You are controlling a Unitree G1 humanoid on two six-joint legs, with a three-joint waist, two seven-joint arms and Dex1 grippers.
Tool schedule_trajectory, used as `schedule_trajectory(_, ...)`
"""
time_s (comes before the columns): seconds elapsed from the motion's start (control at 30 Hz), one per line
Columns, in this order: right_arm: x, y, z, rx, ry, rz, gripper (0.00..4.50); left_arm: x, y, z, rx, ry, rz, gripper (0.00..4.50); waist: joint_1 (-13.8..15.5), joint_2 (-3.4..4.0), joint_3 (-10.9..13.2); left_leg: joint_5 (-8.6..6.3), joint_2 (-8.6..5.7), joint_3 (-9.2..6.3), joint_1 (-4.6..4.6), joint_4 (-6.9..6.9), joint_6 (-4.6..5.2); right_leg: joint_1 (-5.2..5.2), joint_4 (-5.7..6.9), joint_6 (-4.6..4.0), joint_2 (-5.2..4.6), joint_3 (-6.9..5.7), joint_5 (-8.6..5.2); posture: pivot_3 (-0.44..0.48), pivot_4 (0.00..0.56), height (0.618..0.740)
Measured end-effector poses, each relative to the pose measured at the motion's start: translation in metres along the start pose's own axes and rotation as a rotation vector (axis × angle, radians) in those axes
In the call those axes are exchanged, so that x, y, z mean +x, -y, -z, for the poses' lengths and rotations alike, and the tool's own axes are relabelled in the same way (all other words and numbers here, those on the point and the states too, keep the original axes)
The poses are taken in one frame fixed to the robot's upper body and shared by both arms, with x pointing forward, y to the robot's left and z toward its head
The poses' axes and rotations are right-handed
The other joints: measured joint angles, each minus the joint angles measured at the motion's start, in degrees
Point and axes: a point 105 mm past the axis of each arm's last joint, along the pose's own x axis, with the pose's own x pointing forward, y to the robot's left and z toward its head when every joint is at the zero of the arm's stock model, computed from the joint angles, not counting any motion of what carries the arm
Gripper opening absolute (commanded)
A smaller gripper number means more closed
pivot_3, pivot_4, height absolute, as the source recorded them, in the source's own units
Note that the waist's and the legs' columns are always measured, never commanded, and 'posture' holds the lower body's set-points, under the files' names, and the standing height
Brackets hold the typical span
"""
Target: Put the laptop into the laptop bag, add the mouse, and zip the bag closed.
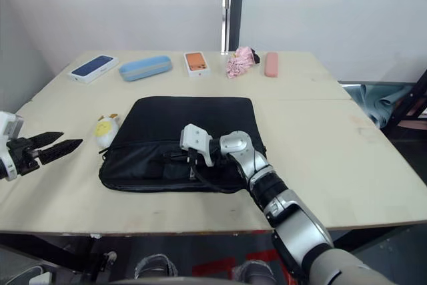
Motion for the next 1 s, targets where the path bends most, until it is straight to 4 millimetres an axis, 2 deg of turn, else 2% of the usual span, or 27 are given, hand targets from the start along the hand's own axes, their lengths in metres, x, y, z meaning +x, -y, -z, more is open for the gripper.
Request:
schedule_trajectory(0.13, -0.002, 0.0, 0.004, 0.006, -0.017, 0.001, 0.03, 0.022, -0.01, 0.002, -0.101, 0.042, -0.031, 4.5, 0.4, 0.14, -0.3, 0.0, -0.05, -0.01, 0.05, -0.01, 0.0, 0.05, 0.09, -0.07, -0.04, 0.01, 0.05, 0.0, 0.15, 0.74)
schedule_trajectory(0.27, -0.002, -0.001, 0.004, 0.008, -0.02, -0.009, 0.03, 0.049, -0.018, 0.024, -0.179, 0.006, -0.053, 4.5, 0.3, 0.03, -0.4, 0.0, -0.04, -0.24, -0.01, -0.01, 0.0, 0.03, 0.15, -0.08, 0.01, -0.01, 0.05, 0.0, 0.15, 0.74)
schedule_trajectory(0.37, -0.002, -0.002, 0.003, 0.005, -0.018, -0.022, 0.03, 0.055, -0.027, 0.026, -0.174, 0.009, -0.095, 4.5, 0.2, -0.07, -0.4, 0.0, -0.03, -0.43, -0.11, -0.02, 0.0, 0.03, 0.11, -0.08, 0.06, -0.1, 0.05, 0.0, 0.15, 0.74)
schedule_trajectory(0.5, -0.003, -0.001, 0.003, 0.022, -0.024, -0.021, 0.03, 0.076, -0.031, 0.02, -0.167, 0.041, -0.091, 4.5, 0.3, -0.06, -0.4, 0.0, -0.05, -0.4, -0.13, -0.02, -0.01, 0.05, 0.0, -0.08, 0.04, -0.11, 0.05, 0.0, 0.15, 0.74)
schedule_trajectory(0.63, -0.003, -0.002, 0.001, 0.02, -0.022, -0.027, 0.03, 0.092, -0.033, 0.029, -0.175, 0.011, -0.099, 4.5, 0.2, -0.12, -0.5, -0.01, -0.06, -0.4, -0.14, -0.07, -0.02, 0.04, -0.08, -0.08, 0.04, -0.1, 0.05, 0.0, 0.15, 0.74)
schedule_trajectory(0.8, -0.003, -0.002, 0.0, 0.023, -0.023, -0.033, 0.03, 0.099, -0.038, 0.043, -0.175, -0.056, -0.117, 4.5, 0.1, -0.11, -0.5, -0.01, -0.05, -0.39, -0.19, -0.15, -0.03, 0.03, -0.26, -0.08, 0.05, -0.1, 0.05, 0.0, 0.15, 0.74)
schedule_trajectory(0.83, -0.003, -0.003, 0.0, 0.023, -0.023, -0.033, 0.0, 0.099, -0.039, 0.046, -0.178, -0.068, -0.122, 4.1, 0.1, -0.11, -0.5, -0.01, -0.05, -0.39, -0.2, -0.15, -0.03, 0.03, -0.29, -0.08, 0.05, -0.1, 0.05, 0.0, 0.15, 0.74)
schedule_trajectory(0.9, -0.003, -0.003, 0.0, 0.026, -0.024, -0.034, 0.0, 0.1, -0.039, 0.049, -0.176, -0.078, -0.116, 3.76, 0.1, -0.1, -0.4, -0.02, -0.04, -0.38, -0.2, -0.19, -0.04, 0.04, -0.34, -0.08, 0.05, -0.1, 0.05, 0.0, 0.15, 0.74)
schedule_trajectory(1.0, -0.003, -0.003, 0.0, 0.028, -0.025, -0.035, 0.0, 0.103, -0.038, 0.048, -0.168, -0.083, -0.104, 2.68, 0.1, -0.08, -0.4, -0.02, -0.04, -0.38, -0.19, -0.26, -0.04, 0.04, -0.37, -0.08, 0.04, -0.11, 0.05, 0.0, 0.15, 0.74)
